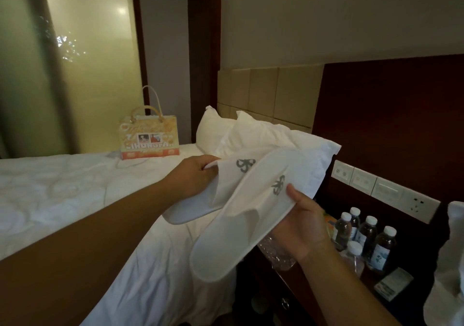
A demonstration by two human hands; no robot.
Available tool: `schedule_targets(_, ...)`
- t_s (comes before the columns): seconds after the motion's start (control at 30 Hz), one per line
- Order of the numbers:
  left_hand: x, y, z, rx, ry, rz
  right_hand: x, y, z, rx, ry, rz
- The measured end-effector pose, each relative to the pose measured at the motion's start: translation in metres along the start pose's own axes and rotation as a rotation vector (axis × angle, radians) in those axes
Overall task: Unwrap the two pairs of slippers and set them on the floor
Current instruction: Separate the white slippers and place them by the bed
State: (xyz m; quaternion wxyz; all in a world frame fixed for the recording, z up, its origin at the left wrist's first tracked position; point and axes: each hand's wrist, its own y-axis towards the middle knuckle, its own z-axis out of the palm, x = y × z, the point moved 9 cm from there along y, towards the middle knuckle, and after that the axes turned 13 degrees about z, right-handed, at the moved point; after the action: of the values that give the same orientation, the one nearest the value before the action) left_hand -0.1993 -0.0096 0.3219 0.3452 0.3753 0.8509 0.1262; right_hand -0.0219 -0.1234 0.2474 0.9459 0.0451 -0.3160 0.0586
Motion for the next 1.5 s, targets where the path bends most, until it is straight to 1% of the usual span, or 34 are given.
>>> schedule_targets(0.07, 0.010, -0.002, 0.011, 0.031, -0.004, -0.032, -0.006, 0.009, -0.010, -0.039, 0.009, 0.014)
schedule_targets(0.13, 0.022, -0.005, 0.013, 0.032, 0.073, -0.091, -0.018, 0.020, -0.028, -0.120, 0.043, 0.041)
schedule_targets(0.17, 0.029, -0.010, 0.008, -0.015, 0.139, -0.142, -0.024, 0.024, -0.037, -0.153, 0.074, 0.050)
schedule_targets(0.2, 0.033, -0.019, 0.000, -0.098, 0.180, -0.197, -0.031, 0.029, -0.045, -0.174, 0.108, 0.054)
schedule_targets(0.23, 0.033, -0.029, -0.007, -0.190, 0.177, -0.238, -0.037, 0.033, -0.054, -0.187, 0.134, 0.051)
schedule_targets(0.27, 0.034, -0.040, -0.007, -0.243, 0.139, -0.269, -0.042, 0.038, -0.061, -0.199, 0.150, 0.044)
schedule_targets(0.3, 0.036, -0.049, 0.002, -0.223, 0.079, -0.306, -0.046, 0.042, -0.068, -0.217, 0.161, 0.035)
schedule_targets(0.37, 0.042, -0.067, 0.042, -0.028, -0.098, -0.440, -0.057, 0.053, -0.078, -0.260, 0.176, 0.026)
schedule_targets(0.4, 0.045, -0.077, 0.064, 0.073, -0.223, -0.543, -0.064, 0.058, -0.083, -0.285, 0.177, 0.026)
schedule_targets(0.43, 0.047, -0.087, 0.081, 0.130, -0.377, -0.660, -0.071, 0.064, -0.087, -0.309, 0.170, 0.026)
schedule_targets(0.47, 0.050, -0.095, 0.096, 0.138, -0.557, -0.772, -0.078, 0.068, -0.090, -0.323, 0.165, 0.026)
schedule_targets(0.5, 0.053, -0.099, 0.105, 0.109, -0.730, -0.862, -0.086, 0.072, -0.092, -0.331, 0.161, 0.029)
schedule_targets(0.53, 0.056, -0.101, 0.113, 0.076, -0.857, -0.923, -0.094, 0.076, -0.095, -0.336, 0.162, 0.036)
schedule_targets(0.57, 0.061, -0.102, 0.118, 0.041, -0.935, -0.970, -0.102, 0.079, -0.097, -0.339, 0.160, 0.042)
schedule_targets(0.6, 0.071, -0.104, 0.121, -0.004, -0.947, -1.004, -0.109, 0.081, -0.099, -0.335, 0.159, 0.046)
schedule_targets(0.67, 0.094, -0.109, 0.124, -0.077, -0.890, -1.047, -0.121, 0.083, -0.105, -0.334, 0.153, 0.050)
schedule_targets(0.7, 0.100, -0.111, 0.130, -0.060, -0.918, -1.065, -0.127, 0.083, -0.110, -0.340, 0.147, 0.060)
schedule_targets(0.8, 0.104, -0.116, 0.153, 0.090, -1.178, -1.079, -0.144, 0.085, -0.126, -0.330, 0.125, 0.111)
schedule_targets(0.87, 0.113, -0.121, 0.160, 0.094, -1.260, -1.089, -0.158, 0.088, -0.135, -0.301, 0.125, 0.157)
schedule_targets(0.93, 0.128, -0.130, 0.168, 0.097, -1.186, -1.105, -0.177, 0.086, -0.147, -0.298, 0.114, 0.225)
schedule_targets(1.03, 0.160, -0.150, 0.176, 0.072, -0.892, -1.098, -0.208, 0.075, -0.173, -0.311, 0.071, 0.354)
schedule_targets(1.1, 0.180, -0.164, 0.177, 0.057, -0.727, -1.065, -0.216, 0.066, -0.192, -0.316, 0.076, 0.391)
schedule_targets(1.13, 0.188, -0.171, 0.178, 0.068, -0.660, -1.052, -0.217, 0.063, -0.204, -0.362, 0.057, 0.388)
schedule_targets(1.17, 0.195, -0.178, 0.180, 0.093, -0.597, -1.039, -0.215, 0.060, -0.218, -0.446, 0.017, 0.367)
schedule_targets(1.2, 0.201, -0.185, 0.183, 0.121, -0.530, -1.020, -0.210, 0.059, -0.231, -0.551, -0.061, 0.325)
schedule_targets(1.23, 0.207, -0.191, 0.188, 0.149, -0.462, -0.997, -0.202, 0.058, -0.240, -0.653, -0.209, 0.274)
schedule_targets(1.27, 0.212, -0.197, 0.193, 0.183, -0.404, -0.986, -0.195, 0.060, -0.241, -0.708, -0.411, 0.231)
schedule_targets(1.3, 0.215, -0.202, 0.199, 0.218, -0.365, -0.982, -0.191, 0.068, -0.235, -0.699, -0.641, 0.192)
schedule_targets(1.33, 0.220, -0.206, 0.206, 0.265, -0.322, -0.963, -0.192, 0.078, -0.224, -0.623, -0.856, 0.159)
schedule_targets(1.37, 0.224, -0.210, 0.215, 0.319, -0.278, -0.932, -0.199, 0.088, -0.208, -0.495, -1.052, 0.119)
schedule_targets(1.43, 0.235, -0.218, 0.231, 0.402, -0.215, -0.886, -0.227, 0.103, -0.172, -0.174, -1.447, 0.034)
schedule_targets(1.47, 0.240, -0.222, 0.239, 0.460, -0.177, -0.854, -0.247, 0.107, -0.162, -0.028, -1.637, 0.021)
schedule_targets(1.5, 0.245, -0.224, 0.246, 0.472, -0.149, -0.819, -0.267, 0.110, -0.159, 0.084, -1.796, 0.045)
